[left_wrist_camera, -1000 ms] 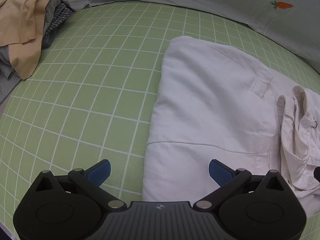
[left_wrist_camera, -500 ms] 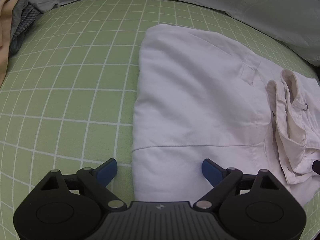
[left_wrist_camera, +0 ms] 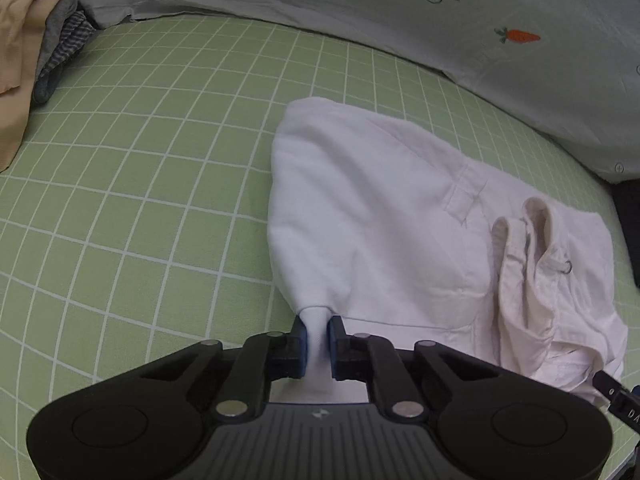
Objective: Fold clothes
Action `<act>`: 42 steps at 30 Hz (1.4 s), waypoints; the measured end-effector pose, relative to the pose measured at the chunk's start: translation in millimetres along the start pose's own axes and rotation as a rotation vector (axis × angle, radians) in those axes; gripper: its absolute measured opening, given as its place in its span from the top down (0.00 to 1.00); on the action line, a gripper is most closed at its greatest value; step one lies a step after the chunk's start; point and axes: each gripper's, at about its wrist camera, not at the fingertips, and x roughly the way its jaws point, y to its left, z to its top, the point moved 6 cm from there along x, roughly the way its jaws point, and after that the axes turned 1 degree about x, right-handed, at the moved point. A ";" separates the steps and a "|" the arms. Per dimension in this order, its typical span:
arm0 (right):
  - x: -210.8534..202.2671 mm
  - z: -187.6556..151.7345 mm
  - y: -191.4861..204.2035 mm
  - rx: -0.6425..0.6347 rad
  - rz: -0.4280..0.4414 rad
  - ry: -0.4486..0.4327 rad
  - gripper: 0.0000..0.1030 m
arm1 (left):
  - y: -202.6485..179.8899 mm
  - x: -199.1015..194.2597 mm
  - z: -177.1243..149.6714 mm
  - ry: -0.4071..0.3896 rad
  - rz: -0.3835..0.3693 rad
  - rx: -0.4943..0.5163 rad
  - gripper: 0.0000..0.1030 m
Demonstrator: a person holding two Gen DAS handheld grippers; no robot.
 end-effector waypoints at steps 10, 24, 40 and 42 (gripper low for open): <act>14.3 -1.7 -92.1 0.096 0.105 0.008 0.00 | -133.6 -69.3 21.3 -0.196 -0.048 0.002 0.93; 68.6 28.3 -219.6 0.098 0.093 0.005 0.00 | -294.5 60.5 -26.3 0.066 -0.142 -0.069 0.91; 76.6 66.0 -155.9 0.041 0.305 0.006 0.00 | -271.0 -5.9 -4.4 -0.090 -0.290 -0.137 0.20; 66.6 69.8 -138.8 0.015 0.326 -0.009 0.00 | -259.8 -16.2 0.9 -0.131 -0.220 -0.106 0.18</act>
